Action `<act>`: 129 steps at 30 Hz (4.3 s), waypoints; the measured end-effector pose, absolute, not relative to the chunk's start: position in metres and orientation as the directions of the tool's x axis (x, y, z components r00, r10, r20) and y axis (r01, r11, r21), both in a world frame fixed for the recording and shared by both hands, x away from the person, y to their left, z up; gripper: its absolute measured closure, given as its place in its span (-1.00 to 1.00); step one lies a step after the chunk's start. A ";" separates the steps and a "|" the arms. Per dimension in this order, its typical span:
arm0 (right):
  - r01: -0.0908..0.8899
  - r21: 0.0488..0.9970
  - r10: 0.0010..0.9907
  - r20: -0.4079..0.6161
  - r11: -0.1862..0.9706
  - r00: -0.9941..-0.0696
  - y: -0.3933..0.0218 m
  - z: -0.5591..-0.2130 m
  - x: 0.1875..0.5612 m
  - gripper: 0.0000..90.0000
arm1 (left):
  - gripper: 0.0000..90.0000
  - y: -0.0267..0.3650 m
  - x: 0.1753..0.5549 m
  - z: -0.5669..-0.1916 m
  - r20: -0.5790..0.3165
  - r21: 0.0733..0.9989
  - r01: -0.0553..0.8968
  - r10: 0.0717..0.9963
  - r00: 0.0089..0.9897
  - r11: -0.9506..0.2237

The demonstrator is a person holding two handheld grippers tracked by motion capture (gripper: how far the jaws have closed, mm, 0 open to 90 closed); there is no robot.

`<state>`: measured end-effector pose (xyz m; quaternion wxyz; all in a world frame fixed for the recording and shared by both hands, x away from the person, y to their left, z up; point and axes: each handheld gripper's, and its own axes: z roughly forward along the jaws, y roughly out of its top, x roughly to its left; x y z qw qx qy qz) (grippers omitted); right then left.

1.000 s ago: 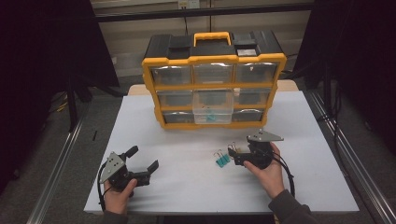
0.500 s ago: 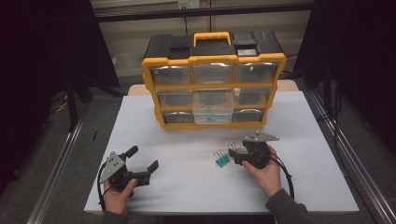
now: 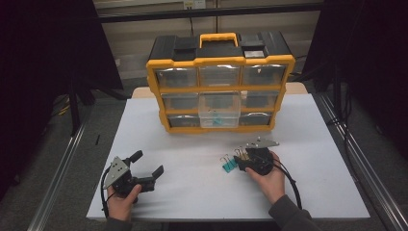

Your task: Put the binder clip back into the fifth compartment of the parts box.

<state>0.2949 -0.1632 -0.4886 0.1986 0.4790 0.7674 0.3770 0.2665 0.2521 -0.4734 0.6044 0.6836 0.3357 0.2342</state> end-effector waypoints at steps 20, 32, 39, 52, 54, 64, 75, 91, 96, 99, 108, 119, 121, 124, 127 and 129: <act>0.473 0.868 0.886 0.091 0.153 -0.454 -0.180 -0.463 0.285 0.11 | -0.97 0.252 0.267 -0.473 -0.083 0.984 0.171 0.743 0.665 -0.043; 0.401 0.913 0.889 0.120 0.076 -0.441 -0.186 -0.435 0.283 0.11 | -0.97 0.252 0.266 -0.473 -0.076 0.984 0.170 0.742 0.666 -0.052; 0.371 0.927 0.891 0.128 0.049 -0.436 -0.189 -0.419 0.284 0.11 | -0.97 0.252 0.266 -0.473 -0.076 0.984 0.169 0.740 0.668 -0.051; 0.325 0.946 0.897 0.128 0.018 -0.422 -0.195 -0.396 0.287 0.11 | -0.97 0.253 0.267 -0.473 -0.064 0.984 0.166 0.740 0.670 -0.064; 0.316 0.949 0.899 0.128 0.012 -0.418 -0.196 -0.393 0.287 0.11 | -0.97 0.252 0.266 -0.473 -0.075 0.984 0.168 0.739 0.670 -0.052; 0.288 0.958 0.903 0.133 -0.011 -0.408 -0.197 -0.377 0.291 0.11 | -0.97 0.253 0.267 -0.472 -0.078 0.985 0.167 0.742 0.666 -0.045; 0.258 0.966 0.907 0.125 -0.018 -0.402 -0.200 -0.357 0.296 0.11 | -0.97 0.253 0.267 -0.473 -0.080 0.985 0.165 0.742 0.665 -0.043; 0.213 0.977 0.906 0.096 -0.006 -0.412 -0.189 -0.330 0.305 0.11 | -0.97 0.253 0.267 -0.472 -0.081 0.985 0.167 0.742 0.665 -0.042; 0.206 0.979 0.903 0.094 -0.006 -0.418 -0.183 -0.323 0.308 0.11 | -0.97 0.253 0.267 -0.473 -0.078 0.985 0.167 0.742 0.666 -0.046; 0.202 0.979 0.899 0.091 -0.003 -0.428 -0.179 -0.322 0.311 0.11 | -0.97 0.253 0.268 -0.473 -0.077 0.985 0.166 0.742 0.666 -0.046; 0.194 0.981 0.890 0.090 -0.002 -0.447 -0.165 -0.319 0.317 0.11 | -0.97 0.252 0.268 -0.473 -0.082 0.985 0.168 0.743 0.664 -0.042; 0.192 0.981 0.877 0.077 0.018 -0.474 -0.147 -0.318 0.326 0.11 | -0.97 0.253 0.268 -0.473 -0.077 0.985 0.165 0.741 0.667 -0.047; 0.193 0.981 0.877 0.074 0.021 -0.474 -0.144 -0.319 0.327 0.11 | -0.97 0.253 0.268 -0.473 -0.075 0.986 0.162 0.743 0.665 -0.046; 0.195 0.980 0.875 0.068 0.031 -0.480 -0.139 -0.320 0.329 0.11 | -0.97 0.255 0.268 -0.472 -0.050 0.985 0.157 0.738 0.673 -0.077; 0.199 0.979 0.875 0.059 0.043 -0.480 -0.136 -0.322 0.331 0.11 | -0.97 0.253 0.267 -0.473 -0.070 0.986 0.160 0.732 0.678 -0.054; 0.203 0.978 0.875 0.057 0.048 -0.482 -0.134 -0.324 0.333 0.11 | -0.97 0.253 0.267 -0.473 -0.068 0.986 0.159 0.731 0.679 -0.056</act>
